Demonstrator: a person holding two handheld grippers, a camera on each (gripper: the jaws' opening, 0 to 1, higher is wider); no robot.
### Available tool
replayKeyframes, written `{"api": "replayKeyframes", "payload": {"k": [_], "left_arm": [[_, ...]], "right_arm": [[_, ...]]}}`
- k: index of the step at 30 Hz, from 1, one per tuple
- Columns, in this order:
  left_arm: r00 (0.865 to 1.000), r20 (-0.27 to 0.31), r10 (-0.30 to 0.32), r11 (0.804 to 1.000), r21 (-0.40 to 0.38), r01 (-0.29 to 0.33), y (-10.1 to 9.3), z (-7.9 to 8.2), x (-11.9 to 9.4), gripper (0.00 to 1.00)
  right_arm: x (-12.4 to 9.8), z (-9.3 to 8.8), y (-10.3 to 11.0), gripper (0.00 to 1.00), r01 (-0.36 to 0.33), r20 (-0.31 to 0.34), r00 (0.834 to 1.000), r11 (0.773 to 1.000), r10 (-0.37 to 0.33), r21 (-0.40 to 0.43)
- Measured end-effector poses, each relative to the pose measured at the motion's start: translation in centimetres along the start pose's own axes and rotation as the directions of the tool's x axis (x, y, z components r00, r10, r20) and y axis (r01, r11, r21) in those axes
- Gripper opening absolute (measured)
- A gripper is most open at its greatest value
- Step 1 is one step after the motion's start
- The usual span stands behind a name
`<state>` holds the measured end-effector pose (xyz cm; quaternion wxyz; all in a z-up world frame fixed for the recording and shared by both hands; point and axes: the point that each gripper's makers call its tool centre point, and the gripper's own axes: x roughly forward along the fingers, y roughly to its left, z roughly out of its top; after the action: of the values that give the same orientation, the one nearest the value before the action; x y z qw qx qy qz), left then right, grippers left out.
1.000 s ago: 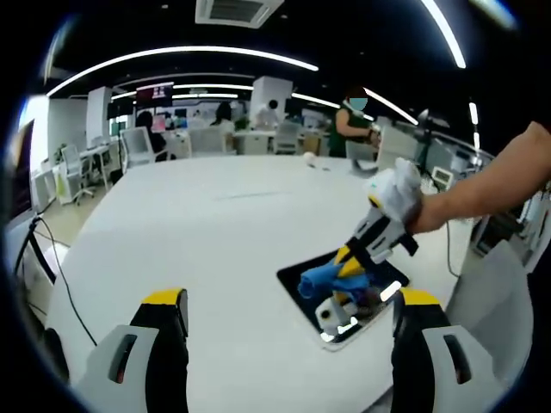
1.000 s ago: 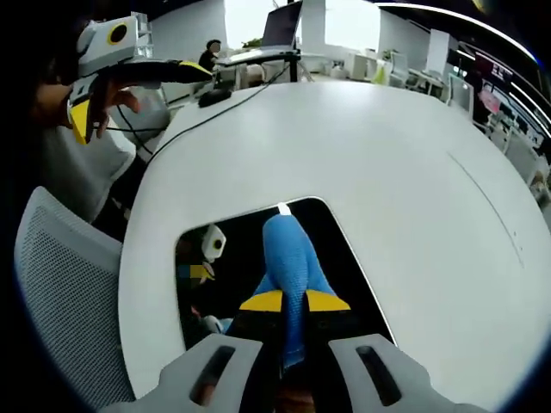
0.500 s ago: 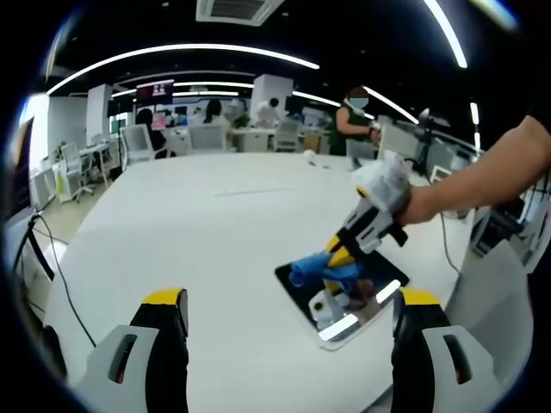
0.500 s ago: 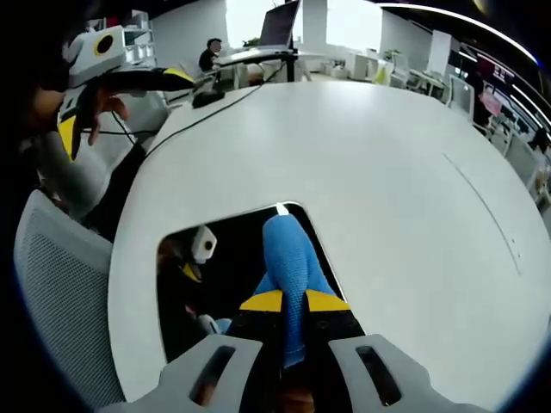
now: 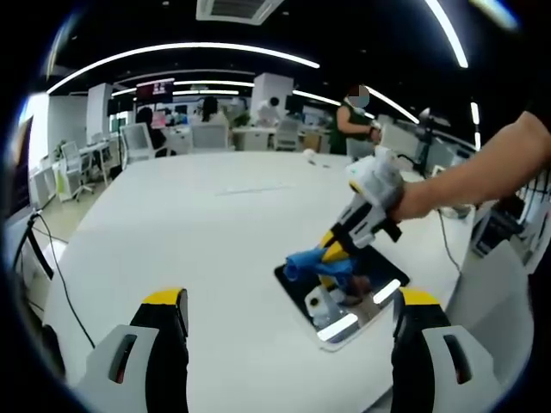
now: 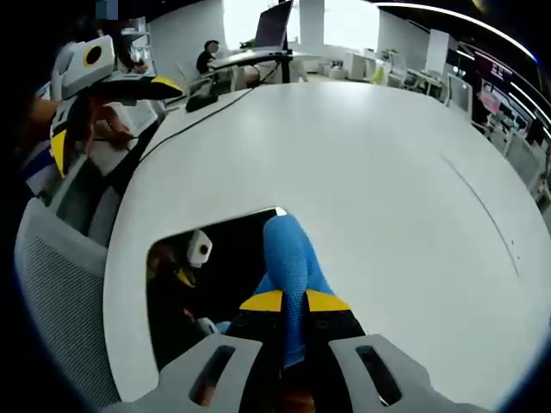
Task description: Wipe the mirror surface with the cleaning cloth until all visible marks leave the cleaned area.
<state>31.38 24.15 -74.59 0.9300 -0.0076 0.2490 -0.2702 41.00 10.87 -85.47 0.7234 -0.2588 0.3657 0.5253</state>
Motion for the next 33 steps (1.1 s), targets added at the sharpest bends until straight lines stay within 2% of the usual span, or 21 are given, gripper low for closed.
{"api": "replayKeyframes", "payload": {"k": [8, 33], "left_arm": [[1.0, -0.003, -0.004, 1.0, 0.004, 0.004, 0.06, 0.0, 0.25, 1.0], [1.0, -0.004, 0.006, 1.0, 0.004, -0.006, 0.26, 0.02, 0.09, 1.0]], "right_arm": [[-0.02, 0.04, -0.04, 0.02, -0.005, 0.018, 1.0, 1.0, 0.005, 0.0], [-0.64, -0.51, -0.25, 0.02, -0.003, 0.009, 1.0, 1.0, 0.003, -0.004]]}}
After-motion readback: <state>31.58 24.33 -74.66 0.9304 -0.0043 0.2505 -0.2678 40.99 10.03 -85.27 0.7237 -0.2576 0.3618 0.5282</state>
